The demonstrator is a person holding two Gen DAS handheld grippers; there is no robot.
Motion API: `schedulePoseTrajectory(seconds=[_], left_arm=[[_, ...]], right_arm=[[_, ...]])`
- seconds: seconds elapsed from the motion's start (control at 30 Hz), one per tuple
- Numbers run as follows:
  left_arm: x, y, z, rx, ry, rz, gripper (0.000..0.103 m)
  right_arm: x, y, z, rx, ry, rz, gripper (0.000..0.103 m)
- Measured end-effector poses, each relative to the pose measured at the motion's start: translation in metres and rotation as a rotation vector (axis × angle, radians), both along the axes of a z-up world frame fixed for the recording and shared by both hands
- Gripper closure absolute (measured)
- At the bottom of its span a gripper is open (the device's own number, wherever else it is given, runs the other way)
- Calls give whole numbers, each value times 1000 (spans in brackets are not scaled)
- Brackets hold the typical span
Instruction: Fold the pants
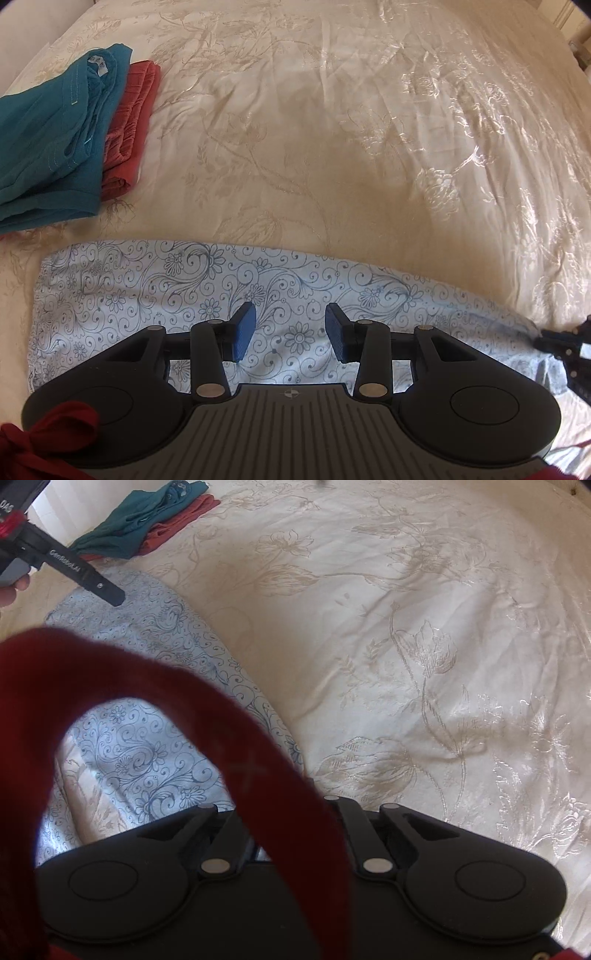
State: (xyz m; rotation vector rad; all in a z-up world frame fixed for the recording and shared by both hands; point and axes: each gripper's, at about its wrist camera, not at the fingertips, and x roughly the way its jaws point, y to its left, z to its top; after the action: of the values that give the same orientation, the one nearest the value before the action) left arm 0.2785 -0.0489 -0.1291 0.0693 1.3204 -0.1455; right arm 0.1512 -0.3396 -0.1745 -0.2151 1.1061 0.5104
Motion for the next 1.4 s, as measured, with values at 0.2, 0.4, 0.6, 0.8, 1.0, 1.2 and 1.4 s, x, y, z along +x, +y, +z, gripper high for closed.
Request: schedulePoseTrajectory(seconds=[0.2, 0.4, 0.6, 0.8, 1.0, 1.2, 1.4], left_arm=[[27, -1, -12, -41, 54, 81, 63], [42, -2, -28, -21, 110, 127, 63], [47, 5, -27, -74, 105, 190, 63], [57, -1, -38, -30, 160, 208, 63], [59, -8, -50, 60, 220, 198, 100], [25, 9, -13, 8, 130, 239, 101], [-41, 26, 48, -35, 23, 193, 101]], right_arm=[[-19, 11, 12, -25, -51, 38, 94], [-26, 17, 6, -19, -56, 36, 94], [-29, 21, 3, -26, -57, 42, 94], [-31, 20, 6, -19, -63, 44, 94], [-36, 21, 8, -16, -67, 31, 94], [-48, 22, 22, -13, -94, -24, 94], [-87, 28, 52, -15, -129, -78, 94]])
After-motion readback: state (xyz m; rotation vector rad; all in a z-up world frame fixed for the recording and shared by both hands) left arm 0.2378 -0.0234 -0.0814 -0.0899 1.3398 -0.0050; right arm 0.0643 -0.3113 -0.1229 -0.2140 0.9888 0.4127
